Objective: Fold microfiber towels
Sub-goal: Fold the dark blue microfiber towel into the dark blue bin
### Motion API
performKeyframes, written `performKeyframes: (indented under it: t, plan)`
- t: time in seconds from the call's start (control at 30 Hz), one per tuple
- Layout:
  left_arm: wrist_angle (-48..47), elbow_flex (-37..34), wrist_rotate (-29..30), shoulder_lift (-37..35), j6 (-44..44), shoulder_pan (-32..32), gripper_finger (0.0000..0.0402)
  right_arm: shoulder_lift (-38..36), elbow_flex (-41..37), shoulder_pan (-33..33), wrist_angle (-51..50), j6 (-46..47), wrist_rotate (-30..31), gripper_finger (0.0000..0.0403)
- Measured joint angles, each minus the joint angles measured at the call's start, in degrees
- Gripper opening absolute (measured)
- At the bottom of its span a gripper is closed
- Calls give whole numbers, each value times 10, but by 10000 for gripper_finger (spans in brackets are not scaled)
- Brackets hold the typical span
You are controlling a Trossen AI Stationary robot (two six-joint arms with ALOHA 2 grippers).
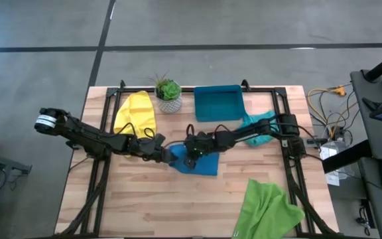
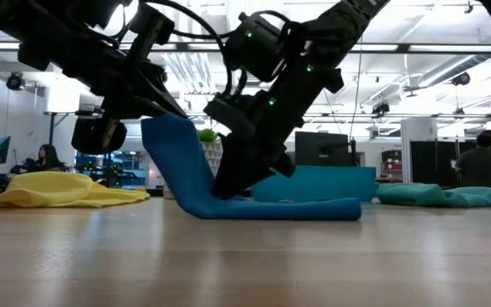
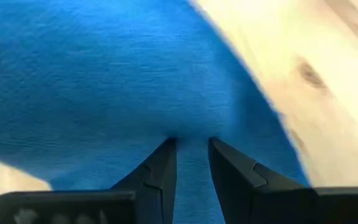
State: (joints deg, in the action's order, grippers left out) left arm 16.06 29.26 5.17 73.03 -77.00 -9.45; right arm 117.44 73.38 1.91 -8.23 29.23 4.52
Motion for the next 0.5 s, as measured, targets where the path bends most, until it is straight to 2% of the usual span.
performKeyframes:
  t: [0.27,0.5]
  plan:
    - [0,-3,-5,0,9,1,0,-21,-3,-3,-37,-17,1,88]
    - [4,-1,-5,0,10,1,0,2,-3,-7,-23,-20,1,88]
